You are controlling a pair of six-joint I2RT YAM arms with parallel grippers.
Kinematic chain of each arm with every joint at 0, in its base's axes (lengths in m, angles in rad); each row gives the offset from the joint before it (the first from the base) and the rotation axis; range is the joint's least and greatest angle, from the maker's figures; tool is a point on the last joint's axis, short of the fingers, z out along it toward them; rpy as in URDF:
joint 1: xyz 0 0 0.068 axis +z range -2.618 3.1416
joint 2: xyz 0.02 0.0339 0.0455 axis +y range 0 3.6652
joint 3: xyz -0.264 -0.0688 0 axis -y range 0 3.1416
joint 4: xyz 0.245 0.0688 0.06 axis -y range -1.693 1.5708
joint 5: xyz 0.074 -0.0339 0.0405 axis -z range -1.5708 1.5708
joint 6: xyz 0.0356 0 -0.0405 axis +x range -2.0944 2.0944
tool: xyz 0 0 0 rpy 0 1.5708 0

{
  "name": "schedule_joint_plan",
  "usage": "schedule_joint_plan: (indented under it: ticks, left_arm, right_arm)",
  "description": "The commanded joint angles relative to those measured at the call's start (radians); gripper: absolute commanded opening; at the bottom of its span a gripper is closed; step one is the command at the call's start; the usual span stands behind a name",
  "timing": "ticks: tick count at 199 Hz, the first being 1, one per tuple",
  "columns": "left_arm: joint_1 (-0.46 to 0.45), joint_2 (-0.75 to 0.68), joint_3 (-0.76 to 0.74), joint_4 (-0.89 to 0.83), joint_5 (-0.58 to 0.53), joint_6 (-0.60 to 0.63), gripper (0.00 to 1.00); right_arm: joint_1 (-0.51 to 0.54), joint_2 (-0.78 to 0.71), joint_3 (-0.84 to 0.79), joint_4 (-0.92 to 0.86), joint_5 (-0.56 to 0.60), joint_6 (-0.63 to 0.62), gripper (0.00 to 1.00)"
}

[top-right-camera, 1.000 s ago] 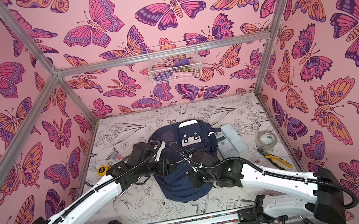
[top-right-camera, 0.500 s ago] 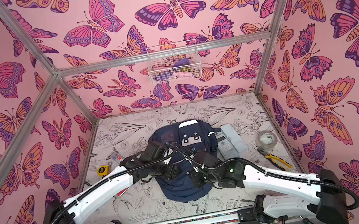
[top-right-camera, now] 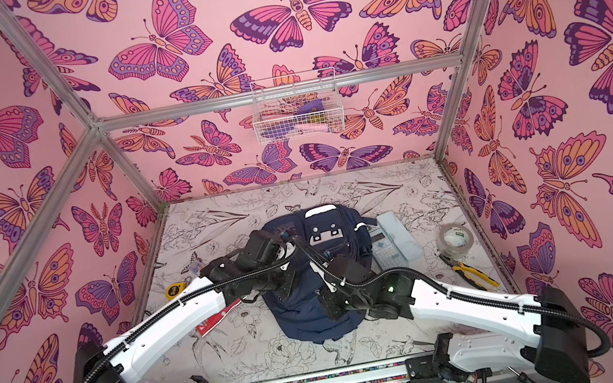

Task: Pack the student bag

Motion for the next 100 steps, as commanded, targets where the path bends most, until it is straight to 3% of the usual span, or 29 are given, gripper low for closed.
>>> schedule_joint_plan:
  ticks: [1,53,100]
  left_arm:
    - [0.050,-0.088,0.091,0.124,0.136,-0.187,0.00]
    - [0.089,-0.086,0.061,0.302,0.337,-0.416,0.00]
    - [0.100,-0.085,0.013,0.389,0.393,-0.449,0.00]
  right_arm:
    - [0.020,0.046,0.061,-0.006,-0.038,-0.044,0.00]
    - [0.070,0.154,0.150,0.030,-0.060,-0.089,0.00]
    - [0.085,0.306,0.216,0.080,-0.052,-0.086,0.00]
